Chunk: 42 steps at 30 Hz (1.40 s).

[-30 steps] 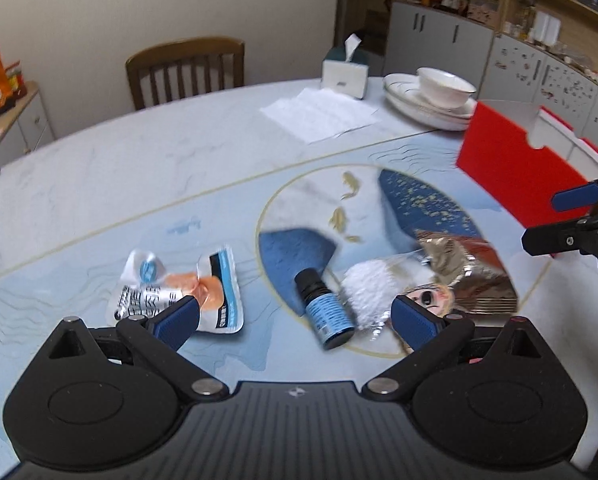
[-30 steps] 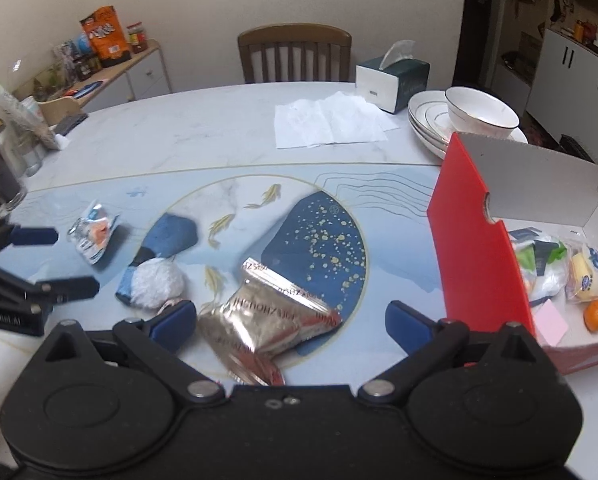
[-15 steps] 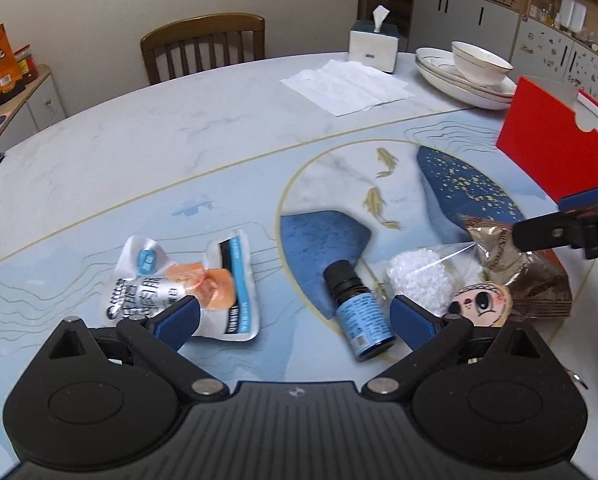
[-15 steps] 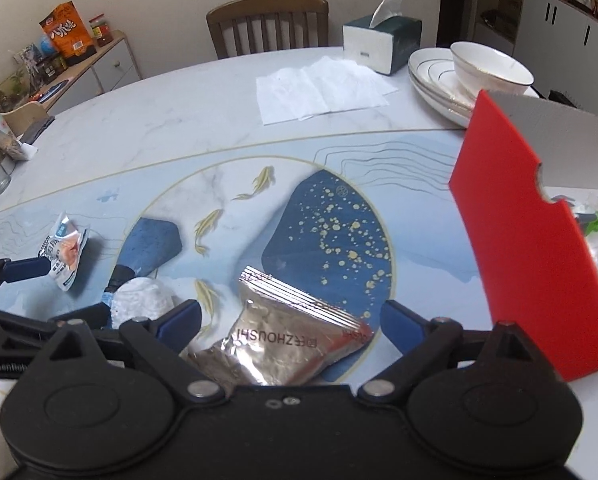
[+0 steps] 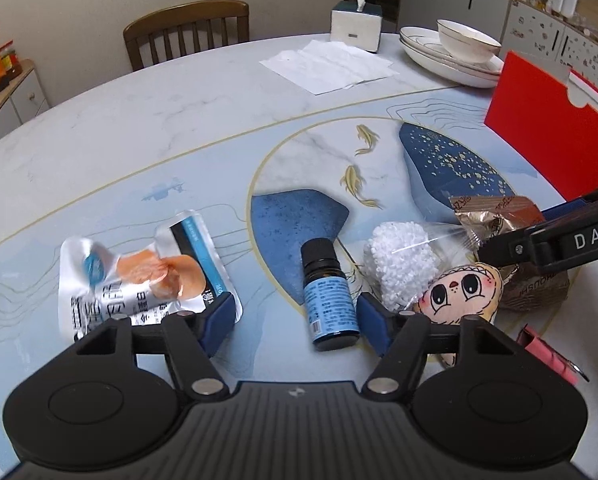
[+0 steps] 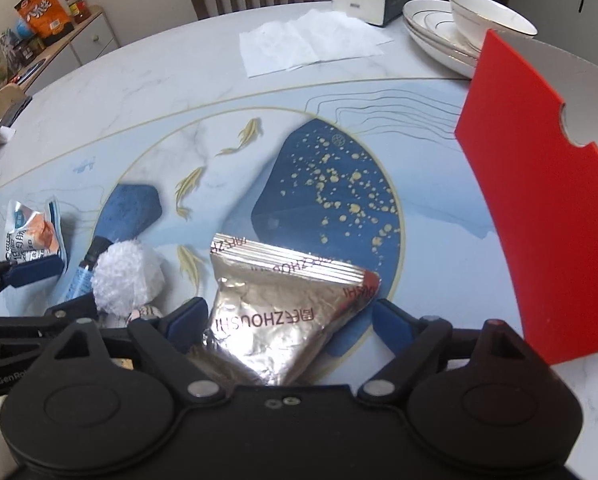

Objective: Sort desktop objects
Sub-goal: 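Grasp the blue oil bottle with the left tool while the right tool grasps the silver foil bag, then carry the oil bottle and foil bag over the red shoebox with both tools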

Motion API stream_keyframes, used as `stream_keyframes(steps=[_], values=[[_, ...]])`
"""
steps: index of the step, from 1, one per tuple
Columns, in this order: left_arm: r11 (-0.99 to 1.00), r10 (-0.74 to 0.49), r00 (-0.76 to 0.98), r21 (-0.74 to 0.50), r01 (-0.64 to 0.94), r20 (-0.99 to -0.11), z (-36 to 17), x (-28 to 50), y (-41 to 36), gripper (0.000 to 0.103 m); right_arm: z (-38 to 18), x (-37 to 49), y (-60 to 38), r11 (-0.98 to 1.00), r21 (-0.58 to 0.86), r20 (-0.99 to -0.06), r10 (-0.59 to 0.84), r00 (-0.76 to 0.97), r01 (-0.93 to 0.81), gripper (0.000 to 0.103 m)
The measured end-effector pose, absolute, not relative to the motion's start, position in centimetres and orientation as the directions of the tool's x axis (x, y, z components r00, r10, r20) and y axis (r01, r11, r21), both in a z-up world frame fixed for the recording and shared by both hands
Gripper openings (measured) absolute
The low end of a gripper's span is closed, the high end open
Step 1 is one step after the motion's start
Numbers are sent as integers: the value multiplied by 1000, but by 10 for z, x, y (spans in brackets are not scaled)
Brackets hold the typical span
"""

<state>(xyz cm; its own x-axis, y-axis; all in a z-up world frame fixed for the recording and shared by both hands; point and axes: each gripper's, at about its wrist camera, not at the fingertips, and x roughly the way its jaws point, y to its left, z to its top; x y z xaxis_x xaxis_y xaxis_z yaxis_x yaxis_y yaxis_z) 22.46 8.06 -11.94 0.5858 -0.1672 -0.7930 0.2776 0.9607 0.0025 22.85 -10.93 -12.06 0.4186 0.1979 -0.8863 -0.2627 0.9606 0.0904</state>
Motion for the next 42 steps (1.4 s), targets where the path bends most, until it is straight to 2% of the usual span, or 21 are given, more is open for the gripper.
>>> stream_keyframes(steps=[5, 9, 12, 14, 16, 20, 31, 42], values=[[958, -163, 587, 14, 285, -793, -118, 228, 79, 57, -125, 229, -104, 955, 75, -896, 191, 401, -287, 80], [948, -182, 580, 14, 317, -794, -117, 229, 74, 33, -124, 228, -104, 951, 67, -897, 190, 399, -303, 74], [947, -179, 581, 21, 320, -794, -117, 229, 72, 31, -122, 228, -106, 948, 69, -898, 195, 394, -312, 67], [948, -183, 579, 14, 318, -794, -116, 229, 72, 24, -121, 227, -108, 946, 73, -899, 200, 391, -317, 59], [949, -189, 577, 3, 314, -795, -116, 229, 74, 23, -120, 227, -110, 944, 82, -899, 209, 386, -320, 53], [952, -187, 575, -2, 306, -796, -116, 228, 74, 23, -118, 226, -113, 945, 86, -898, 211, 385, -316, 48], [964, -202, 557, -64, 258, -806, -110, 215, 83, 23, -104, 215, -121, 939, 111, -894, 237, 380, -325, 47], [974, -185, 576, -72, 215, -796, -83, 188, 87, 23, -72, 201, -137, 922, 150, -883, 287, 371, -356, 47]])
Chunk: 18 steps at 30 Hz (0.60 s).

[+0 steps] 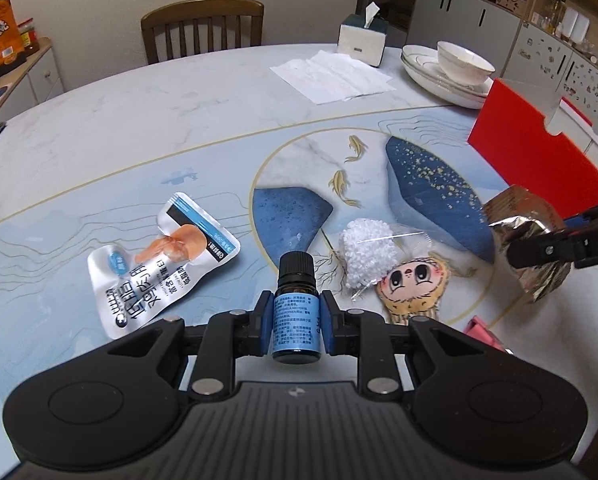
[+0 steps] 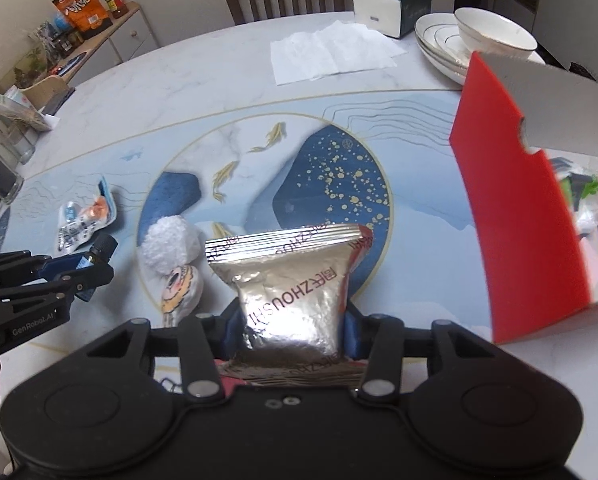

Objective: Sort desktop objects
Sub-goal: 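Carry the oil bottle and foil bag over the red shoebox with both tools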

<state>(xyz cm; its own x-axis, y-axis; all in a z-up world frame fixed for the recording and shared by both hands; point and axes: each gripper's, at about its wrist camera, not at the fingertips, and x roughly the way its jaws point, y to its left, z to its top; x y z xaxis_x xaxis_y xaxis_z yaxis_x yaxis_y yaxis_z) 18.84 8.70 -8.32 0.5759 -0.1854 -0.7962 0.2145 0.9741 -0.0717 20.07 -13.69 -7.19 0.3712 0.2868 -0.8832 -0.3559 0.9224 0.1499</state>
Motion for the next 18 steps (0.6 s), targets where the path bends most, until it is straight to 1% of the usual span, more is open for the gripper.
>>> stream_keyframes(steps=[6, 11, 18], values=[[974, -200, 587, -95, 204, -784, -59, 176, 78, 23, -44, 201, -155, 917, 165, -877, 305, 372, -363, 47], [967, -227, 600, -106, 230, -767, -39, 165, 58, 23, -23, 199, -174, 907, 195, -876, 333, 350, -374, 47], [960, -252, 635, -108, 257, -730, -13, 163, 19, 23, 13, 200, -206, 881, 235, -838, 397, 374, -410, 47]])
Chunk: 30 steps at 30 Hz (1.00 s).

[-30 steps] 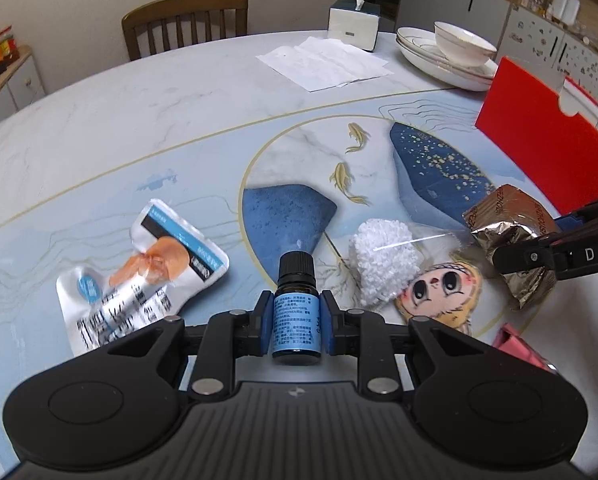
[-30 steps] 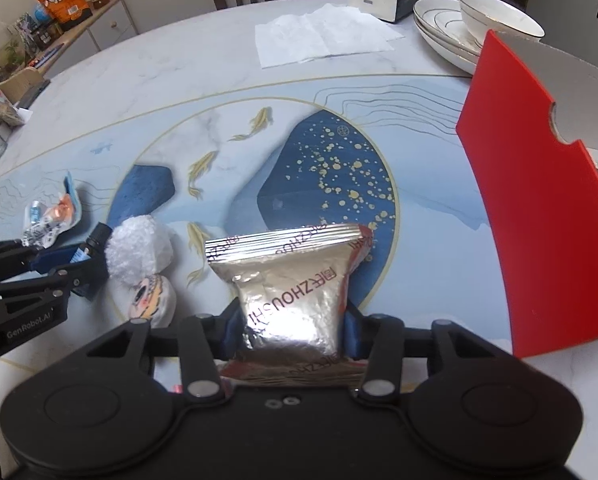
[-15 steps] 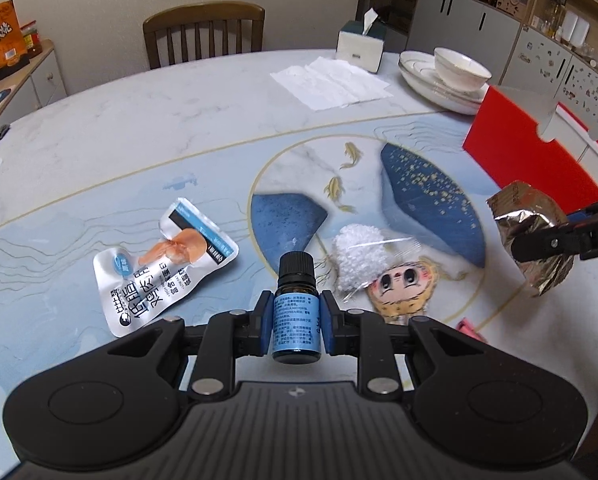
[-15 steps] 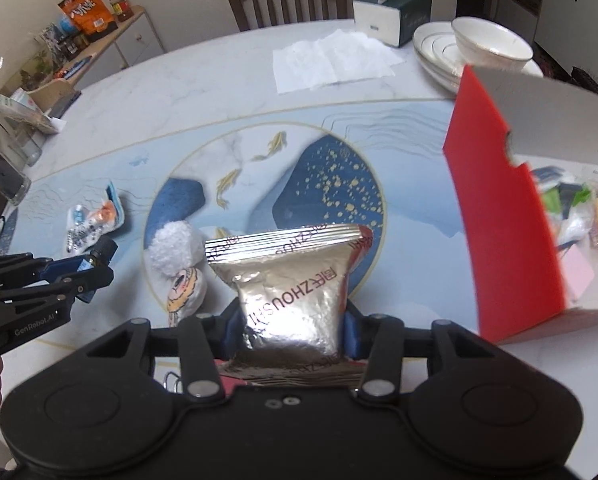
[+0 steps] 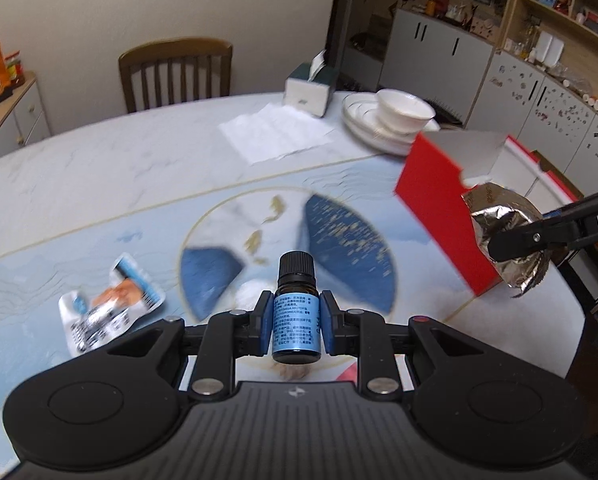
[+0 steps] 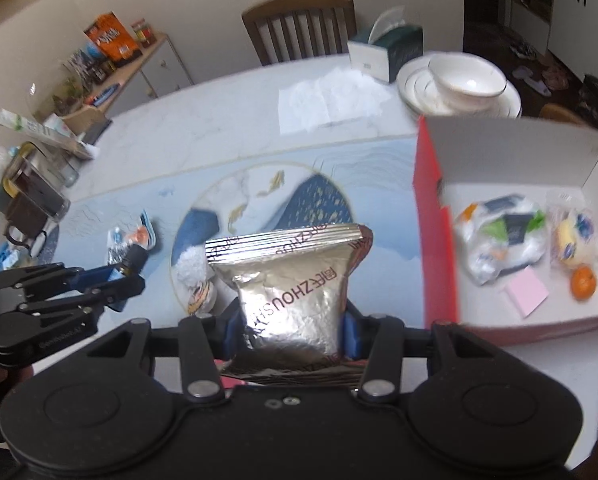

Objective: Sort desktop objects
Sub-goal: 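Carry the oil bottle and foil bag over the red shoebox with both tools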

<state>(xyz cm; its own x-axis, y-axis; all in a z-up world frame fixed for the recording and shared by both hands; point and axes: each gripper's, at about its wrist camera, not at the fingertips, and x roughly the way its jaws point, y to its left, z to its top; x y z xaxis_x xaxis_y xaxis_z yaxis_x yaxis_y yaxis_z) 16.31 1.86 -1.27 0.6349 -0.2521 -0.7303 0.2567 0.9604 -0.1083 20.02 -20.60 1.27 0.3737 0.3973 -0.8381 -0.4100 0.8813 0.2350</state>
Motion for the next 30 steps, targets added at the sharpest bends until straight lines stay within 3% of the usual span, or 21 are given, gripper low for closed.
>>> stream_keyframes(steps=[10, 30], values=[[950, -275, 665, -90, 299, -695, 12, 172, -50, 23, 33, 230, -277, 901, 211, -815, 376, 440, -380, 47], [910, -333, 650, -53, 411, -683, 24, 210, -184, 23, 24, 286, -410, 939, 190, -817, 313, 485, -287, 47]])
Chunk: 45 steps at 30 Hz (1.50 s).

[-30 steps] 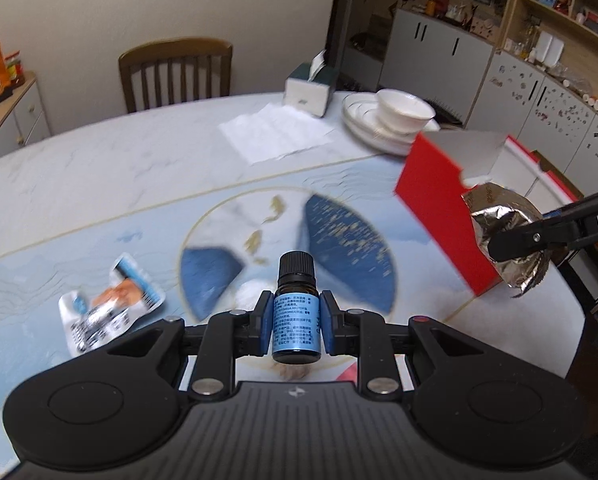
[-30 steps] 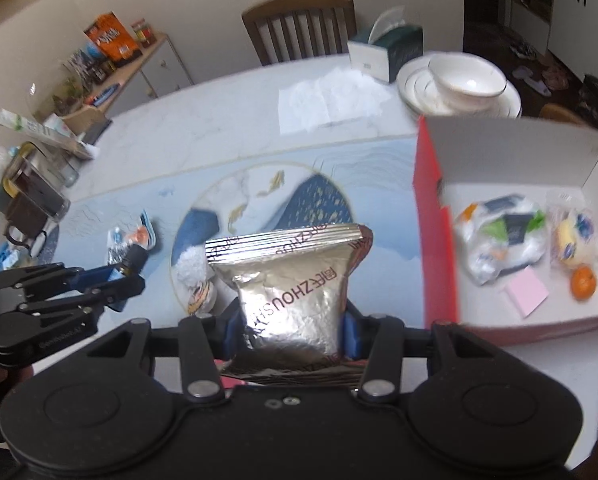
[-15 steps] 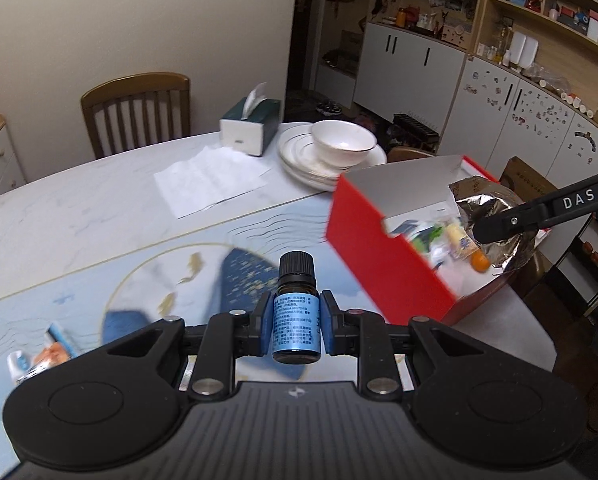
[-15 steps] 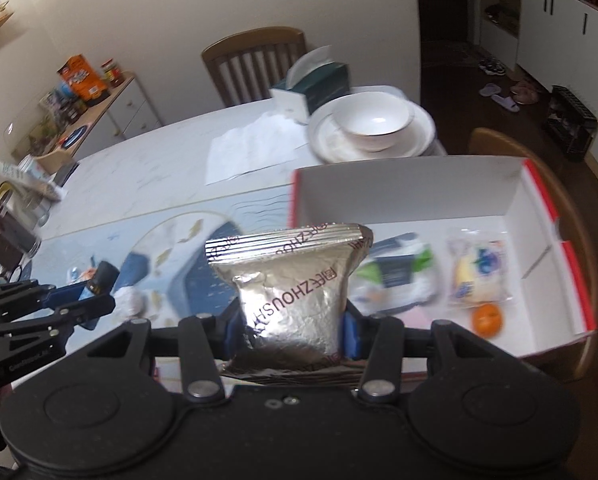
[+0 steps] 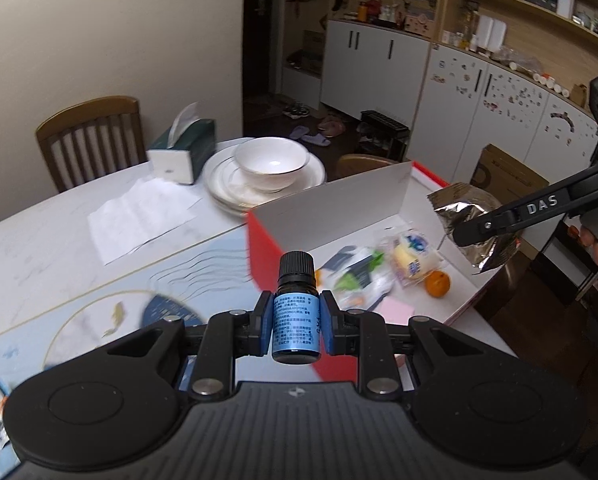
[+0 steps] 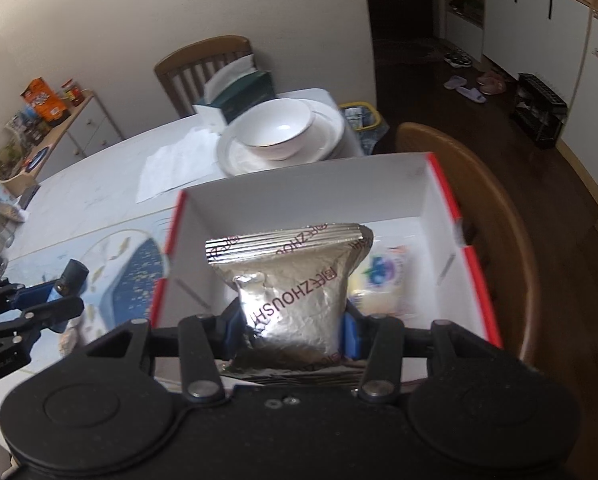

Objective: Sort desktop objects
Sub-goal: 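Carry the oil bottle and foil bag over the red shoebox with both tools, then open both tools to drop the bottle and foil bag into the box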

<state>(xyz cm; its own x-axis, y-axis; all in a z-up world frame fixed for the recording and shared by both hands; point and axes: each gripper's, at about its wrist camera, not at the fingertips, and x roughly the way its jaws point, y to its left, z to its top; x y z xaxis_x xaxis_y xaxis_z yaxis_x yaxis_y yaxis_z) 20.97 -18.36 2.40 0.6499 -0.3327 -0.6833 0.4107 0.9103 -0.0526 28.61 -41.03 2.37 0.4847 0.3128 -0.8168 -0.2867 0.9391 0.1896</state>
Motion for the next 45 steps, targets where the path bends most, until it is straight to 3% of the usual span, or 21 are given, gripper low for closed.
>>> stream_keyframes(steps=[15, 25, 45], values=[[843, -363, 562, -4, 539, -743, -11, 253, -274, 23, -13, 334, -428, 950, 136, -852, 256, 457, -281, 47], [830, -361, 465, -51, 555, -808, -48, 285, -289, 23, -42, 349, -409, 932, 132, -885, 264, 384, -336, 47], [783, -310, 352, -27, 621, -883, -79, 293, -305, 23, -77, 361, -404, 919, 129, -919, 252, 304, -372, 47]])
